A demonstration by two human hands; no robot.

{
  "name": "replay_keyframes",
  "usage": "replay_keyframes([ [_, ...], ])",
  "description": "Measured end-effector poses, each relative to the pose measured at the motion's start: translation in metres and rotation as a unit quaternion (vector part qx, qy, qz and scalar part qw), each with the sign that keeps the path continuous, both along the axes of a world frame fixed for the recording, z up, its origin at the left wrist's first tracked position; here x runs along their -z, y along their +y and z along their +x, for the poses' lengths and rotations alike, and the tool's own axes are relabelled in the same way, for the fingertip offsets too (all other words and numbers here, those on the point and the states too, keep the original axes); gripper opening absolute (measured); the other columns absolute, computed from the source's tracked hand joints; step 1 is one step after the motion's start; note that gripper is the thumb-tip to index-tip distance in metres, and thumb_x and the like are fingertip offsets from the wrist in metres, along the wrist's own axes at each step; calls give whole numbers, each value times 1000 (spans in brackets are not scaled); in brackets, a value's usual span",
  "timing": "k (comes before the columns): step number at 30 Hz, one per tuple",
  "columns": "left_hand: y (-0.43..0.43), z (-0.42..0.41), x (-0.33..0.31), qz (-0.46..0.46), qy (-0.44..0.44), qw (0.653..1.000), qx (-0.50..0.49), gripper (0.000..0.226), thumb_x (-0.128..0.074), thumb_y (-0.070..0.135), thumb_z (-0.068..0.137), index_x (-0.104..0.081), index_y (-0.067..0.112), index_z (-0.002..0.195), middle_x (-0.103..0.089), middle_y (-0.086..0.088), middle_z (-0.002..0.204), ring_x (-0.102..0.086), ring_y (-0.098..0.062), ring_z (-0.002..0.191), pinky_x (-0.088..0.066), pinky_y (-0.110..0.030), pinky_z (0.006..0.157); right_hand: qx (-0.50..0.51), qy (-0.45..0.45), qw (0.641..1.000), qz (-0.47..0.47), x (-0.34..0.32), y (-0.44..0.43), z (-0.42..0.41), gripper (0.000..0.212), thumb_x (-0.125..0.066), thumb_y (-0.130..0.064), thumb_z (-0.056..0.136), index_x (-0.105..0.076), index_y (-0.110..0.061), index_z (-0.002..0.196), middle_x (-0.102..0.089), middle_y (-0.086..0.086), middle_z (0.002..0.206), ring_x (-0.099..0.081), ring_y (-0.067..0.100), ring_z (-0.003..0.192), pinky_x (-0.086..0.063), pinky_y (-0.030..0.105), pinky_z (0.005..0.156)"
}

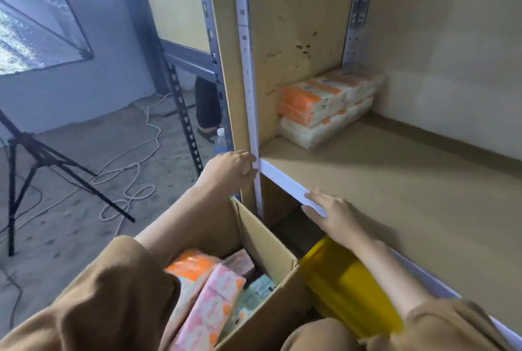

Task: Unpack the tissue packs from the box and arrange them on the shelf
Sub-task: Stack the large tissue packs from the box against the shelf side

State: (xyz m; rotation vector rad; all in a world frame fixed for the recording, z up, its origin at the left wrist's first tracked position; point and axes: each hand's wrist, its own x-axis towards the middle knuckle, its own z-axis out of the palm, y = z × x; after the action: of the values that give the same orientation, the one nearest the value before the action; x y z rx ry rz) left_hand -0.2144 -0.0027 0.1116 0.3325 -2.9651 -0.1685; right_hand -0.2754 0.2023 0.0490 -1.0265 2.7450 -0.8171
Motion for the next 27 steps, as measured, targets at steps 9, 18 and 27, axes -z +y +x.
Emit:
replay_keyframes([
  [9,-33,143,98,36,-131,987,-81,38,-43,38,92,-55,24,125,-58,5,132,-55,-19,122,-45,-31,96,-182,-29,975,121,53,-69,107,45,-40,-32,96,-37,-19,139,-31,-4,152,-23,7,141,-20,21,113],
  [18,-35,196,168,77,-184,962,-188,37,-41,30,96,-50,17,129,-55,3,136,-52,-18,124,-39,-30,101,-254,-18,947,197,103,-123,132,50,-45,-26,93,-33,-16,140,-27,1,154,-22,12,142,-20,25,113],
  [27,-42,195,212,144,-213,922,-288,57,-29,39,98,-33,2,142,-34,-13,152,-35,-23,141,-33,-39,112,-330,1,911,249,154,-187,134,64,-49,-16,89,-18,-10,145,-13,9,157,-11,20,145,-6,30,119],
])
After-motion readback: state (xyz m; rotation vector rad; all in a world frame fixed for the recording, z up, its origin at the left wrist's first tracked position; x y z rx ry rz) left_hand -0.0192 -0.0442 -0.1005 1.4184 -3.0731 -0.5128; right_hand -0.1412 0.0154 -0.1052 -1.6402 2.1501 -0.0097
